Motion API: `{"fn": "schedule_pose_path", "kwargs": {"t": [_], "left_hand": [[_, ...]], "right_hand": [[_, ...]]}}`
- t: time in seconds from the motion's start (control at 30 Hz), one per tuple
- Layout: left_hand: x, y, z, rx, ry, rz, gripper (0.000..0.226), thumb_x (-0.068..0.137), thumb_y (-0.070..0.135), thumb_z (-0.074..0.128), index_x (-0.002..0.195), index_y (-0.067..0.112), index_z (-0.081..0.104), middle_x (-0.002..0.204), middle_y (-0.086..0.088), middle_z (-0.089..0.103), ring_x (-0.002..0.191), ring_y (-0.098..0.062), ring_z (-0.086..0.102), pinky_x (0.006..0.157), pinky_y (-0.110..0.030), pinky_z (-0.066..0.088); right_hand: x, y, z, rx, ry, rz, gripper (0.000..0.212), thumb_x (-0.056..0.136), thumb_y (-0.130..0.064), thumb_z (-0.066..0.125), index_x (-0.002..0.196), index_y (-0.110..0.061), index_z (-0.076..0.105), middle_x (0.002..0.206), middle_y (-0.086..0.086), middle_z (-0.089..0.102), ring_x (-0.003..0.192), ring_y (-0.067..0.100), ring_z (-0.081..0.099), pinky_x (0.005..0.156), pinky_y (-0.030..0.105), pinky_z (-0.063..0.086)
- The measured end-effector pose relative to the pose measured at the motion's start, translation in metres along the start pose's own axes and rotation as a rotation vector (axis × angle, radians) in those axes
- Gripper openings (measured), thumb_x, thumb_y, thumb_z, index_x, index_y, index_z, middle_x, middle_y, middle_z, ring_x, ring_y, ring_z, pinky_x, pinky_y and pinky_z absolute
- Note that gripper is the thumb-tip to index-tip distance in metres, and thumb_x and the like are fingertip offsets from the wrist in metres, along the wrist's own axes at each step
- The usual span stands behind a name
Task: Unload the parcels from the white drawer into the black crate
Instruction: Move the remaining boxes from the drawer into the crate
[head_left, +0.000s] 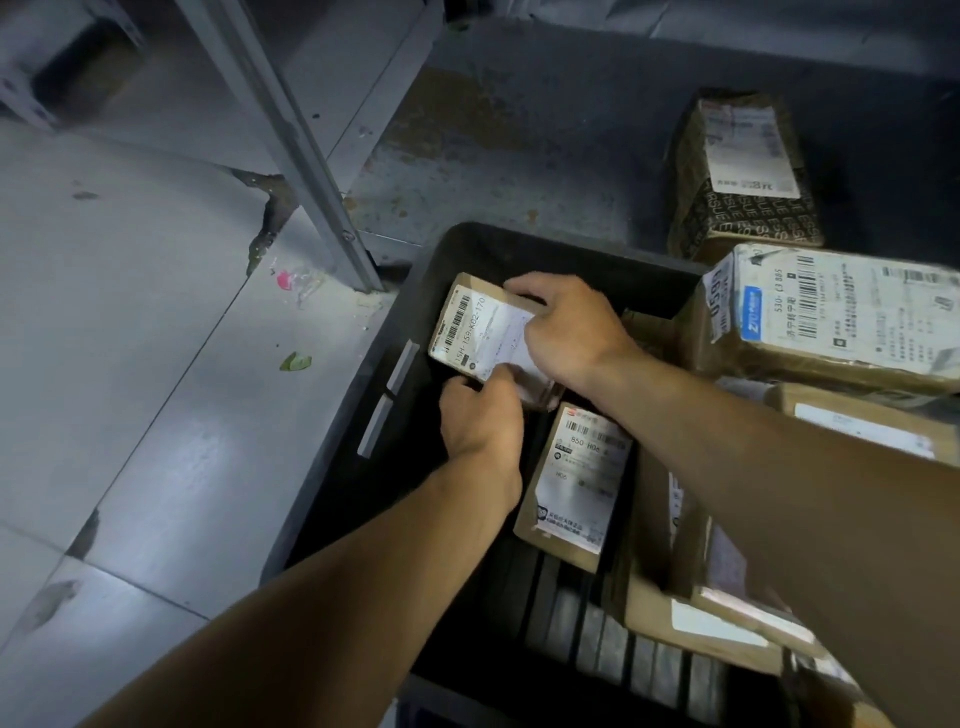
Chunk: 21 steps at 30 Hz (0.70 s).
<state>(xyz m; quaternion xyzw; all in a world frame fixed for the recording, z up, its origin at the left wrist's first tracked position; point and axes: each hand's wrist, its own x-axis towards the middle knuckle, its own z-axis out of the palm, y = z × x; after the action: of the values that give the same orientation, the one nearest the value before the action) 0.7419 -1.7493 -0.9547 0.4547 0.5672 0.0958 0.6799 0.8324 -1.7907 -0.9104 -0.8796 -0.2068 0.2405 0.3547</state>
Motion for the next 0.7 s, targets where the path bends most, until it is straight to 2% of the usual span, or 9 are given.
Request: {"fn": "schedule_pose_path", "kwargs": {"t": [0.1,0.17,0.23,0.33,0.4,0.47,0.57,0.63,0.7], "left_hand": [[0.008,0.002,0.002,-0.070,-0.066,-0.059,0.030,0.079,0.012,0.064,0.107,0.008,0.073,0.101,-0.012,0.077,0.095,-0.031,0.075,0.089,-0.045,0.061],[0.014,0.002,0.000,-0.078,-0.091,-0.089,0.022,0.087,0.005,0.061,0.106,0.004,0.072,0.102,-0.016,0.077,0.097,-0.034,0.074,0.087,-0.043,0.061],[0.018,0.001,-0.004,-0.061,-0.129,-0.106,0.020,0.093,0.003,0.057,0.107,0.004,0.071,0.104,-0.019,0.076,0.099,-0.035,0.073,0.085,-0.040,0.061],[0.024,0.002,-0.011,-0.050,-0.211,-0.121,0.028,0.098,0.000,0.048,0.119,0.002,0.067,0.111,-0.021,0.074,0.105,-0.035,0.071,0.089,-0.042,0.060],[0.028,0.004,-0.014,0.030,-0.230,-0.109,0.031,0.100,0.002,0.047,0.126,0.006,0.063,0.113,-0.015,0.073,0.105,-0.030,0.070,0.088,-0.041,0.059],[0.030,0.007,-0.019,0.215,-0.160,-0.026,0.034,0.101,0.007,0.049,0.133,0.016,0.056,0.117,-0.005,0.069,0.106,-0.022,0.066,0.090,-0.037,0.055],[0.033,0.007,-0.027,0.584,-0.045,0.248,0.058,0.099,0.011,0.052,0.152,0.024,0.034,0.140,-0.005,0.058,0.127,-0.025,0.056,0.101,-0.037,0.048],[0.033,0.004,-0.027,0.721,-0.082,0.409,0.070,0.097,0.009,0.054,0.158,0.026,0.025,0.150,-0.006,0.047,0.137,-0.025,0.048,0.111,-0.039,0.043],[0.035,0.002,-0.025,0.746,-0.119,0.468,0.074,0.095,0.006,0.055,0.159,0.029,0.026,0.154,-0.004,0.041,0.141,-0.023,0.043,0.117,-0.040,0.038]], "right_hand": [[0.010,0.003,0.002,-0.278,-0.056,-0.068,0.061,0.093,0.001,0.057,0.151,-0.019,0.049,0.147,0.013,0.046,0.135,0.031,0.045,0.114,0.039,0.039],[0.013,0.010,0.008,-0.403,-0.085,-0.081,0.071,0.093,-0.006,0.064,0.157,-0.018,0.037,0.150,0.014,0.038,0.138,0.034,0.039,0.117,0.044,0.035],[0.010,0.019,0.018,-0.467,-0.102,-0.064,0.075,0.093,-0.012,0.065,0.158,-0.017,0.031,0.153,0.013,0.029,0.140,0.035,0.031,0.120,0.043,0.031],[0.005,0.035,0.032,-0.514,-0.124,-0.048,0.066,0.094,-0.018,0.061,0.154,-0.012,0.033,0.158,0.015,0.019,0.144,0.038,0.022,0.120,0.039,0.028],[0.002,0.040,0.035,-0.548,-0.167,-0.041,0.076,0.093,-0.021,0.064,0.157,-0.013,0.025,0.164,0.015,0.010,0.149,0.038,0.014,0.122,0.042,0.026],[-0.002,0.040,0.034,-0.573,-0.170,-0.045,0.080,0.090,-0.019,0.068,0.158,-0.016,0.024,0.165,0.015,0.007,0.151,0.037,0.011,0.123,0.043,0.027],[-0.015,0.033,0.036,-0.461,-0.086,0.000,0.070,0.089,-0.015,0.065,0.151,-0.016,0.034,0.161,0.014,0.012,0.146,0.036,0.021,0.117,0.037,0.031],[-0.025,0.027,0.042,-0.231,-0.014,0.117,0.069,0.091,-0.015,0.062,0.152,-0.016,0.032,0.158,0.012,0.019,0.143,0.035,0.029,0.114,0.033,0.032],[-0.031,0.024,0.049,0.060,0.060,0.279,0.069,0.092,-0.013,0.059,0.154,-0.016,0.030,0.154,0.010,0.031,0.139,0.032,0.038,0.106,0.028,0.036]]}}
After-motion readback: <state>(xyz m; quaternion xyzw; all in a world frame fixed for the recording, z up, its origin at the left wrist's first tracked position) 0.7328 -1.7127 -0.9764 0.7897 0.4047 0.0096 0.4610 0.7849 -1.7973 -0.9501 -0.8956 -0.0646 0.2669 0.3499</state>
